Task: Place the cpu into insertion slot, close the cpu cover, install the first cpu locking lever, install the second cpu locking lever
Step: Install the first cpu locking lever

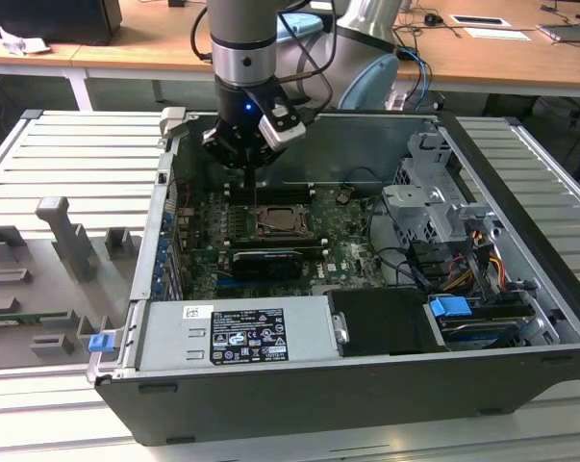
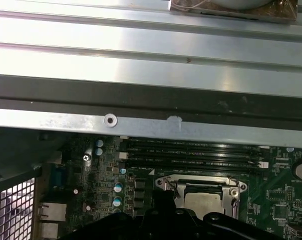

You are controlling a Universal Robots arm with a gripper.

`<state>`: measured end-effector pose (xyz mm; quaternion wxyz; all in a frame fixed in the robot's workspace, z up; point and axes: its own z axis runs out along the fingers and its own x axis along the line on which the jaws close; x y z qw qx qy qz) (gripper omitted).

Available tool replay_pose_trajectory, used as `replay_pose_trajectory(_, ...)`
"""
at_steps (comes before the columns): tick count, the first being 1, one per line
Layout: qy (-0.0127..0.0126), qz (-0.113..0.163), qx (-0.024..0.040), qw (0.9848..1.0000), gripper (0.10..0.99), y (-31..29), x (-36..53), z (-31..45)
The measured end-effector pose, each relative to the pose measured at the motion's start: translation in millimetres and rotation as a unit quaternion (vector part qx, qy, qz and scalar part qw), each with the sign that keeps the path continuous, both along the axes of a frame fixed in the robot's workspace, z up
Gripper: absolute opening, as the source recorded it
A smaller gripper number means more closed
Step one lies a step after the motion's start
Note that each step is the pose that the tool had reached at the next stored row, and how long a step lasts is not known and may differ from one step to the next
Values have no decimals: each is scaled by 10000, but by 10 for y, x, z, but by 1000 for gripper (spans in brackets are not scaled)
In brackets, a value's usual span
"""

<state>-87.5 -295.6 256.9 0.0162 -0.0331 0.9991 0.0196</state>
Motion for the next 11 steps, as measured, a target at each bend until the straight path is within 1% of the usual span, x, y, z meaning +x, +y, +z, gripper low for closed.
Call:
replay_pose_trajectory(3, 0, 0, 0, 10000, 106, 0, 14, 0)
replay_pose_trajectory(7, 0, 1, 0, 10000, 106, 0, 72, -3)
replay_pose_trajectory(11, -1, 0, 0, 10000, 106, 0, 94, -6)
